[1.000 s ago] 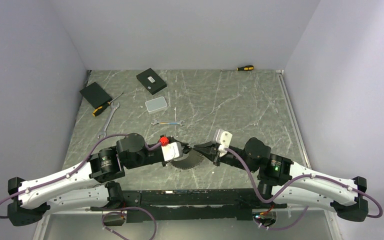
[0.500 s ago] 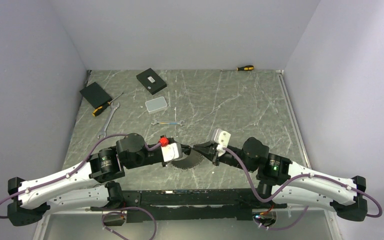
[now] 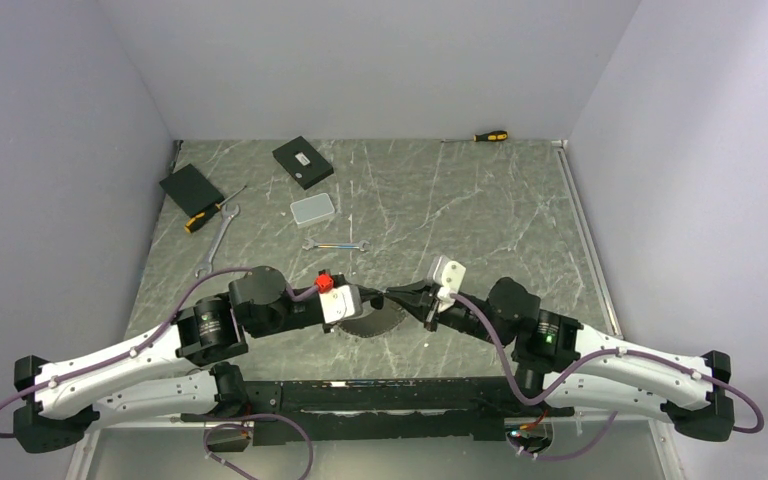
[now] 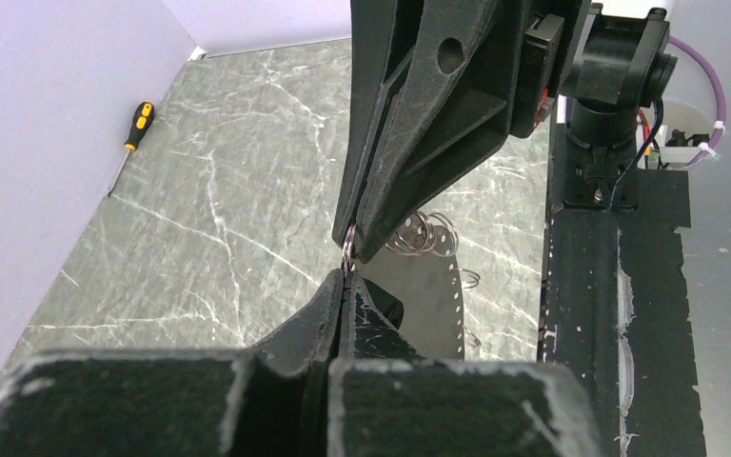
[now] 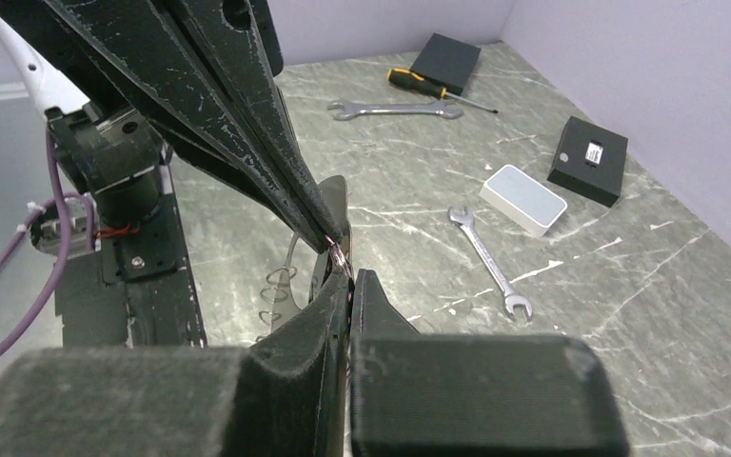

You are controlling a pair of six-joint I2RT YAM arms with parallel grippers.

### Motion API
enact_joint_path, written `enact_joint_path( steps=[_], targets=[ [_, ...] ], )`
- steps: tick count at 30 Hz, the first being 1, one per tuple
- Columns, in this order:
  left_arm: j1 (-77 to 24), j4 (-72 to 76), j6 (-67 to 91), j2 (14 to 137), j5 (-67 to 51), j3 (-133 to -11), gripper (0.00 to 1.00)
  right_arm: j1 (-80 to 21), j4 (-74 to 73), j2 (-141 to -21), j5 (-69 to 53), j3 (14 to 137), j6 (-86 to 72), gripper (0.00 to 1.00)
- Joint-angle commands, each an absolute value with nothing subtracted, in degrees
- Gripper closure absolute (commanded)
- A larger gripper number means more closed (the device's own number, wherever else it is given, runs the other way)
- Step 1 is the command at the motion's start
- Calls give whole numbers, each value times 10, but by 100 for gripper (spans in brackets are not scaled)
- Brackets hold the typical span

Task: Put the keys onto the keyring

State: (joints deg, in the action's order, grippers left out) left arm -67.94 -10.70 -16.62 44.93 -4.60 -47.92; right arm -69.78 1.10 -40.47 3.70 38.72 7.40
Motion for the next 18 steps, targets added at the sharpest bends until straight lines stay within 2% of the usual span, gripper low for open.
enact_joint_path(
  steps=[1, 11, 18],
  targets=[
    [-679, -83, -147, 440, -64, -501, 100, -697, 123, -388, 102, 380, 56, 100],
    [-679, -71, -136, 443, -62, -486, 100, -697, 239, -389, 145, 384, 4, 100],
    [-679, -65, -132, 438, -63, -473, 100, -697, 266, -392, 161, 394, -40, 100]
  ],
)
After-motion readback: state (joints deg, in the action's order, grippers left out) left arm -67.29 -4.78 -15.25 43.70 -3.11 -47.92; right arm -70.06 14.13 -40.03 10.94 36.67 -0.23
